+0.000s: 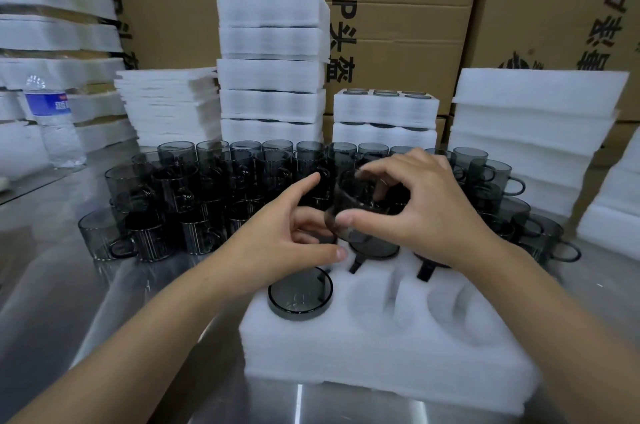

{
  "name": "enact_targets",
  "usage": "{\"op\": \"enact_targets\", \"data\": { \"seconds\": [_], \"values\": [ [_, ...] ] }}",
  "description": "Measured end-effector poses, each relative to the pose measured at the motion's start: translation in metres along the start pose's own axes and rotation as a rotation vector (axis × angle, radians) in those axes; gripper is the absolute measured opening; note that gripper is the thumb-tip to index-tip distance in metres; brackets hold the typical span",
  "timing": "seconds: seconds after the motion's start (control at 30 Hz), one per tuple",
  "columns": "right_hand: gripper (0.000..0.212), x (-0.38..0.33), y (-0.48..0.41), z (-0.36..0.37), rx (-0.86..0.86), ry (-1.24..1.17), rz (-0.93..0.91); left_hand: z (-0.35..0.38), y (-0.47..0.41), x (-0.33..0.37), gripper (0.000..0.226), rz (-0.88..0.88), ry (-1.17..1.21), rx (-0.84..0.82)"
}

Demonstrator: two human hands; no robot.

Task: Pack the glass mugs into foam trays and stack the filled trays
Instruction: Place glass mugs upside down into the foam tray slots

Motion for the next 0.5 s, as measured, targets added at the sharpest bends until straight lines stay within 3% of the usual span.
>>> {"op": "enact_targets", "data": {
  "seconds": [0.07,0.2,0.27,0.5],
  "values": [
    [0.057,0.0035,-0.0022,-0.0056,-0.05,-0.088,0.099,-0.0002,0.0,0.0012,0.108,0.005,-0.001,-0.005],
    [0.054,0.0016,-0.002,-0.0104,-0.432,-0.335,0.13,0.0019,0.0023,0.0035,0.092,0.021,-0.026,-0.045],
    [0.053,-0.0014,-0.0007,-0.0109,-0.524,-0.407,0.118,0.0024,0.0034,0.0021,0.083,0.017,-0.039,-0.045],
    [0.057,-0.0016,0.0039,-0.0103,-0.655,-0.235,0.107,0.004,0.0037,0.0049,0.053,0.022,-0.057,0.01]
  ]
}}
Point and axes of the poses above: each hand's wrist, its own y-axis away from the middle knuckle, its own z-axis out of the palm, x = y × z, the point moved 3 cm from there along -y, towards the middle knuckle, and after that the axes turned 6 degrees about x, right-handed, at the moved point
